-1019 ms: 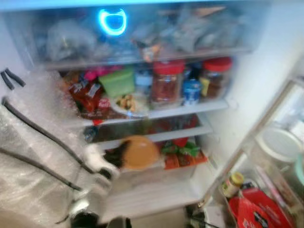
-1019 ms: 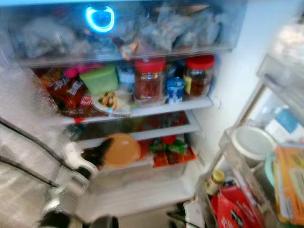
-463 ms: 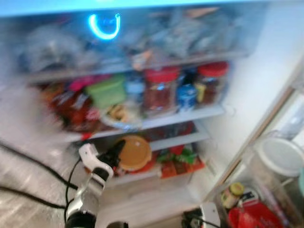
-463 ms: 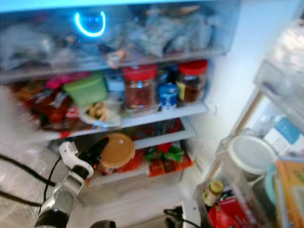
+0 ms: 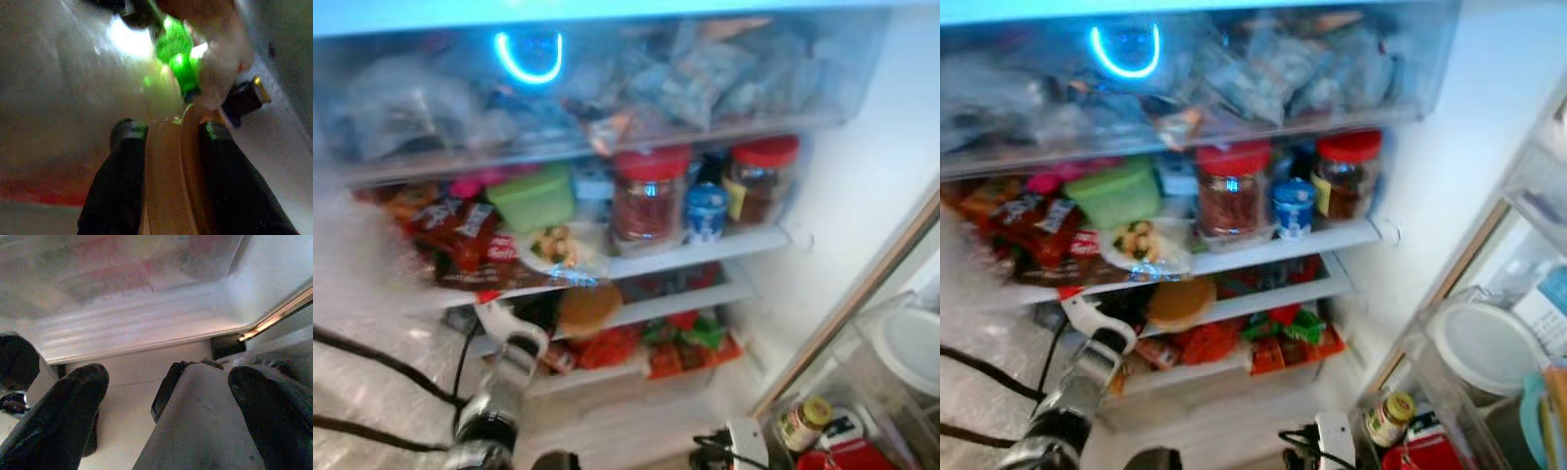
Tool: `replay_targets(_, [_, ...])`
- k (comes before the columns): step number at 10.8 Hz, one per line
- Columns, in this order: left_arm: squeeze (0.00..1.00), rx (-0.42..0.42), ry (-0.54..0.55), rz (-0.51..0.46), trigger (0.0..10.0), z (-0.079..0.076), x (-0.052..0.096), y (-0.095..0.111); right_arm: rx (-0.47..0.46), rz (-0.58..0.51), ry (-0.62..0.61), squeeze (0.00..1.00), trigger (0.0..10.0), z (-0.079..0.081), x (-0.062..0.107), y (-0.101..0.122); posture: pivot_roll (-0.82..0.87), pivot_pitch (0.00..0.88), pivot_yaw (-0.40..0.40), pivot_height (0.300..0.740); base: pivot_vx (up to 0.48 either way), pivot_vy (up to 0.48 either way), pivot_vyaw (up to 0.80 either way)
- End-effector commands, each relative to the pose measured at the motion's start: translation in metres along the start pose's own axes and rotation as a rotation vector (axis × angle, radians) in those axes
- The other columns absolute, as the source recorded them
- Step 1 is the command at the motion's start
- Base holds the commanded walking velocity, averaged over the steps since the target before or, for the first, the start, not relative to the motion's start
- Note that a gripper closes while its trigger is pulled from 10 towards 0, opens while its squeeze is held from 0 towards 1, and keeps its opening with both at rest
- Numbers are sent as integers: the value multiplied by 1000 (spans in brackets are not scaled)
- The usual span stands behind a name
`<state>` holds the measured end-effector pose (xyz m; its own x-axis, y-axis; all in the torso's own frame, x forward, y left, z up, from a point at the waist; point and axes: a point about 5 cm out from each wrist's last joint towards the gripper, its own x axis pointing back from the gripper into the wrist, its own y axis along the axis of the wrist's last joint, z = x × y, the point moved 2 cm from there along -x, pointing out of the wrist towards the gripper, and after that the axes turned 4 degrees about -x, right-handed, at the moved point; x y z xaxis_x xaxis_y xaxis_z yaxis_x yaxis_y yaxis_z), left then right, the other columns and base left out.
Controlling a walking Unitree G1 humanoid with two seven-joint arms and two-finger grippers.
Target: Restocking fridge
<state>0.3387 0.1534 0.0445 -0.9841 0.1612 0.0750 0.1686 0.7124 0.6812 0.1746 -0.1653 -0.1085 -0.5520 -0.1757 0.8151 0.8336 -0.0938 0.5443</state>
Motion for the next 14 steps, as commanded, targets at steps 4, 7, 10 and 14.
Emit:
replay_targets(4, [0, 101, 78, -83, 10000, -6, -17, 11, -16, 50, -21, 0, 10000, -5, 4, -16, -6, 0, 3, 642, 0, 0, 0])
replay_targets(7, [0, 73, 149, -100, 10000, -2, -22, 18, -19, 47, -20, 0, 10000, -5, 4, -16, -17, 0, 5, 642, 0, 0, 0])
replay_targets(10, [0, 9, 148, -128, 10000, -13, -31, 27, -24, 42, -20, 0, 10000, -5, 4, -16, -22, 0, 6, 642, 0, 0, 0])
replay_targets(14, [859, 22, 173, -145, 10000, -13, -32, 29, -26, 40, -20, 0, 10000, -5, 4, -15, -28, 0, 9, 642, 0, 0, 0])
